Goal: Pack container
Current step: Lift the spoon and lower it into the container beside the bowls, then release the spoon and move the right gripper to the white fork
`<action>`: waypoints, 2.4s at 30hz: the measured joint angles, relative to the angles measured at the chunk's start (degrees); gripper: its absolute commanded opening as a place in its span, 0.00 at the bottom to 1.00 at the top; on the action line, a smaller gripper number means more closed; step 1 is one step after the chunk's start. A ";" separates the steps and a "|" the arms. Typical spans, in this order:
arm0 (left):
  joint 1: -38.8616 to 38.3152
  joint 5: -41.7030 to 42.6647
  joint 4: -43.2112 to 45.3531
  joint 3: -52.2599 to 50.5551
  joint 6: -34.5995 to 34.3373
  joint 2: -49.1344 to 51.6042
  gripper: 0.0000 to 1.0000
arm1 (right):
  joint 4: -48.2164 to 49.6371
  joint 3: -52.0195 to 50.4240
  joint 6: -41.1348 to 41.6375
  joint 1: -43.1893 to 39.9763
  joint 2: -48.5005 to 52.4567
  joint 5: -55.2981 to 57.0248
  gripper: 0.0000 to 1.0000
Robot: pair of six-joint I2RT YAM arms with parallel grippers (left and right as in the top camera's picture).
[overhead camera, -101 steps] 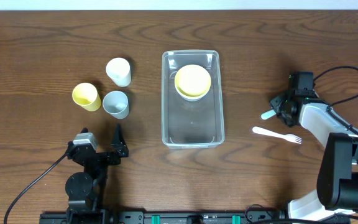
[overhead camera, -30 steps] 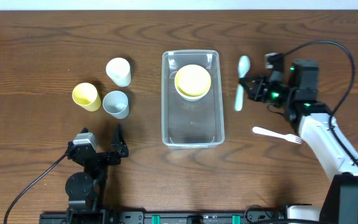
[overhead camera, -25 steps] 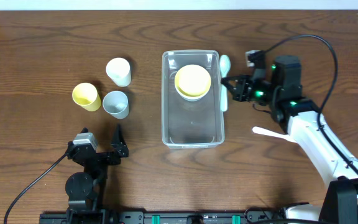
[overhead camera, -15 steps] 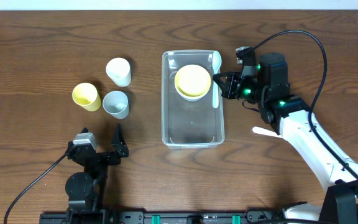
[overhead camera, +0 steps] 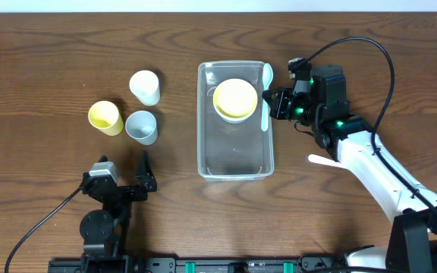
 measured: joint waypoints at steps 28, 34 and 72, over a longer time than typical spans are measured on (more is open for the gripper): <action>0.00 0.00 0.00 0.00 0.00 -0.02 0.98 | -3.74 3.52 1.31 0.07 2.69 -1.81 0.42; 0.00 0.00 0.00 0.00 0.00 -0.02 0.98 | -28.11 15.28 -0.92 -0.20 0.59 2.05 0.51; 0.00 0.00 0.00 0.00 0.00 0.00 0.98 | -41.94 -12.63 52.43 -11.17 -3.78 29.40 0.73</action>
